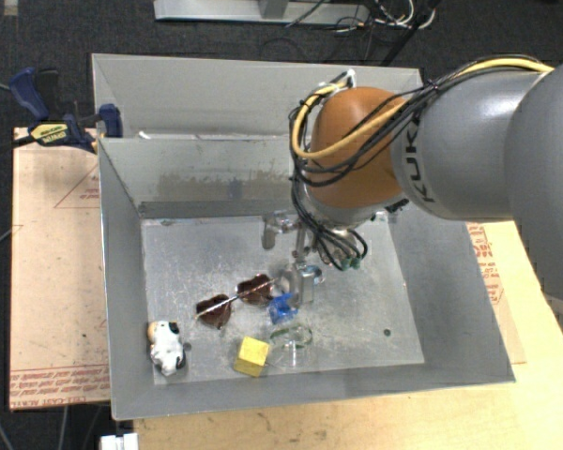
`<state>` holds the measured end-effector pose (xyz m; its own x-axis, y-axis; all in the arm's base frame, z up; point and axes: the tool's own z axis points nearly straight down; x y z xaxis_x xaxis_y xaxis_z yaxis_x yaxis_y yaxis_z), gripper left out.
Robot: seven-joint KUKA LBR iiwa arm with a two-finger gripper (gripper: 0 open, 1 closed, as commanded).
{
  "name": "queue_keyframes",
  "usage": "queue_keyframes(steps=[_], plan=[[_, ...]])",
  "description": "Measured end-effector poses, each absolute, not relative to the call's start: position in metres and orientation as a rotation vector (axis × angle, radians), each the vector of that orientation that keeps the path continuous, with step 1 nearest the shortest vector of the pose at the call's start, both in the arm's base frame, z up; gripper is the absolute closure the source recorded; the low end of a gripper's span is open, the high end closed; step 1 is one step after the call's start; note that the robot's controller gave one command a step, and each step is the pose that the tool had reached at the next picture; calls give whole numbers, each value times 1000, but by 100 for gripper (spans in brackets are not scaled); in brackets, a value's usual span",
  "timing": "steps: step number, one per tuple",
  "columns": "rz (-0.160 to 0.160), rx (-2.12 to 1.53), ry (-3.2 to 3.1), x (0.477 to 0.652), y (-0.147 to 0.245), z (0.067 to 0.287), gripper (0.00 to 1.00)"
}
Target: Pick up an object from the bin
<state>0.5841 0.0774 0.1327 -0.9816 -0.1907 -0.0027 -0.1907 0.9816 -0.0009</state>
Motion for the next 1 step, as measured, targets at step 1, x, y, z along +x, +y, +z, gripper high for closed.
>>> queue_keyframes(steps=[1], plan=[[2, -395, 3111, 586, 109, 80, 0]])
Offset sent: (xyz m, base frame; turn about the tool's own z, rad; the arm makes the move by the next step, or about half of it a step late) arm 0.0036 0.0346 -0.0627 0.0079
